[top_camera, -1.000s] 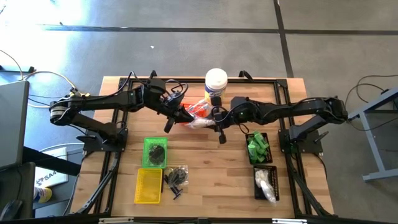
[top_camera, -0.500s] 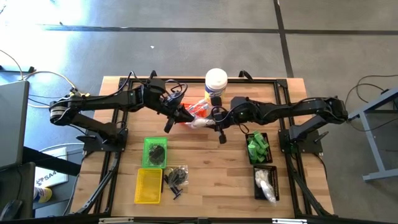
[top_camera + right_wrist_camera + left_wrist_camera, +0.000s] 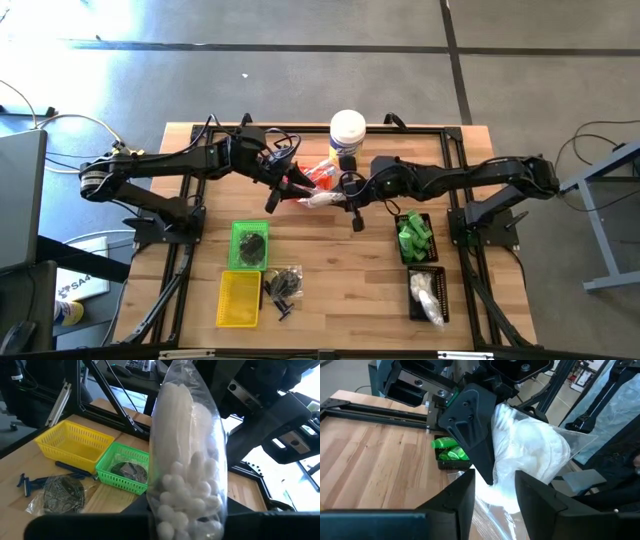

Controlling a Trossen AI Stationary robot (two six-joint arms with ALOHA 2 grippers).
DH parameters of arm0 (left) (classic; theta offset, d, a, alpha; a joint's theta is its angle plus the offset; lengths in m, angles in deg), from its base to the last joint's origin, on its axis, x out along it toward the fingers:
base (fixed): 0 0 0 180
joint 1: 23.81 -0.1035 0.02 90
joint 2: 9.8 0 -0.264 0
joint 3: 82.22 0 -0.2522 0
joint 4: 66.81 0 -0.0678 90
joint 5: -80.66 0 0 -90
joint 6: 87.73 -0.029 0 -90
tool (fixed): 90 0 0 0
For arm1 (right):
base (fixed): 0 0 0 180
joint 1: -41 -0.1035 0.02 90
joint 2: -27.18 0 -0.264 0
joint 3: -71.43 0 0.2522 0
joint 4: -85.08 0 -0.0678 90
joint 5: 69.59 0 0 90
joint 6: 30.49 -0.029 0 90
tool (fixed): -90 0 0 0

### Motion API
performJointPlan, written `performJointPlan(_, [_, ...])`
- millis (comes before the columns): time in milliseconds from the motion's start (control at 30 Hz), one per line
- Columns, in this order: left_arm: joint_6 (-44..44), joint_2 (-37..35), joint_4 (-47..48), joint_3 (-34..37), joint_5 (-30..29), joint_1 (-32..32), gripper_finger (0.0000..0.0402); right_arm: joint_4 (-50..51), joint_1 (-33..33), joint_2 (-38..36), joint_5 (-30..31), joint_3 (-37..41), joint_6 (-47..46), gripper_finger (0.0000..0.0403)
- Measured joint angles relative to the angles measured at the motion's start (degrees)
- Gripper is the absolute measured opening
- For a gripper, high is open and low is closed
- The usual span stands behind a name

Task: Pick & Place Travel size toiletries
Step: Put the white cotton pack into the bottom black bin

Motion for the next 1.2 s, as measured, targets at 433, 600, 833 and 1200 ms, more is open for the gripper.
performJointPlan(433, [-0.1, -4.6, 3.5, 0.0, 0.5, -2.8, 0.0138, 2.2, 0.0, -1.1, 1.9, 0.0, -1.7, 0.0045])
performJointPlan(600, [-4.3, -8.3, 8.1, 0.0, 0.2, -3.8, 0.0138, 8.0, -1.1, -4.4, 7.6, 0.0, -3.5, 0.0045])
performJointPlan(833, [-5.4, -9.4, 9.7, 0.0, -1.9, -3.8, 0.0138, 19.5, -4.6, -10.4, 12.1, 0.0, -14.6, 0.0045])
performJointPlan(1200, [-5.4, -9.2, 10.6, 0.0, -2.1, -3.8, 0.0138, 37.7, -12.7, -18.7, 13.2, 0.0, -40.5, 0.0045])
